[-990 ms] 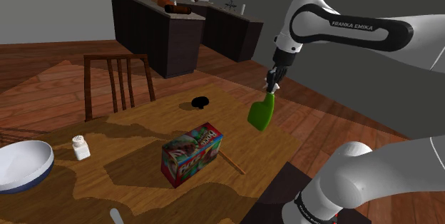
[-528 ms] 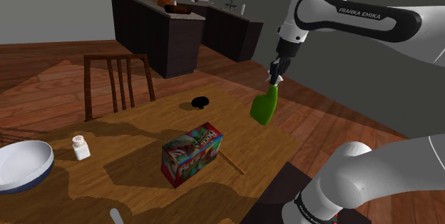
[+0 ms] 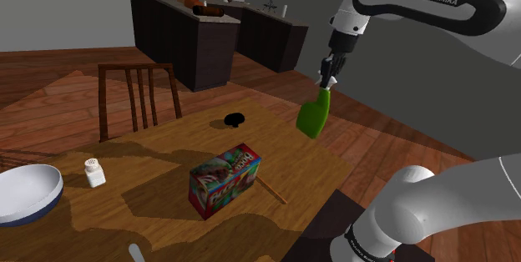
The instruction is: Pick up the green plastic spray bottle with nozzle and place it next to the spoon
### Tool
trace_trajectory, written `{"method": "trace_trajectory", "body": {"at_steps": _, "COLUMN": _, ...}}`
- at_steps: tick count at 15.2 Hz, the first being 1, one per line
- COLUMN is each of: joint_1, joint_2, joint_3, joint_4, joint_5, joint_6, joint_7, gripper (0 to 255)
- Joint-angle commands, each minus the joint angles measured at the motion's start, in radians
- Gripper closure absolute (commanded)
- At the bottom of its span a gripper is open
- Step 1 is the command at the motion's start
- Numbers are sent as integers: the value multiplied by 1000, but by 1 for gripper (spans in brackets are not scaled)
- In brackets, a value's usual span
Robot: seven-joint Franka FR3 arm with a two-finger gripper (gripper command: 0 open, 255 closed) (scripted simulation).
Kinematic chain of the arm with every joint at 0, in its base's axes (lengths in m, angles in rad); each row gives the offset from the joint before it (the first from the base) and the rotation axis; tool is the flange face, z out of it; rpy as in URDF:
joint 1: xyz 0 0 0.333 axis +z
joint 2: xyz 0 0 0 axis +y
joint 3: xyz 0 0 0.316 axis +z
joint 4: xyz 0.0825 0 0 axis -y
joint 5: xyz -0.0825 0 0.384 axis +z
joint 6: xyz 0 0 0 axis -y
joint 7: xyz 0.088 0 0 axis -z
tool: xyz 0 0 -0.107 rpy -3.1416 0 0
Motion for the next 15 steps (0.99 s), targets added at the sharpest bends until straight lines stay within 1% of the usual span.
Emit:
{"method": "trace_trajectory", "body": {"at_steps": 1, "joint_1": 0, "joint_2": 8, "joint_3": 0, "joint_4": 33, "joint_5": 1, "joint_6": -26, "joint_7": -2, "gripper": 255}}
{"method": "trace_trajectory", "body": {"at_steps": 15, "joint_1": 6, "joint_2": 91, "joint_3": 2, "joint_4": 300, "joint_5": 10, "joint_6": -210, "joint_7": -11, "gripper": 255}}
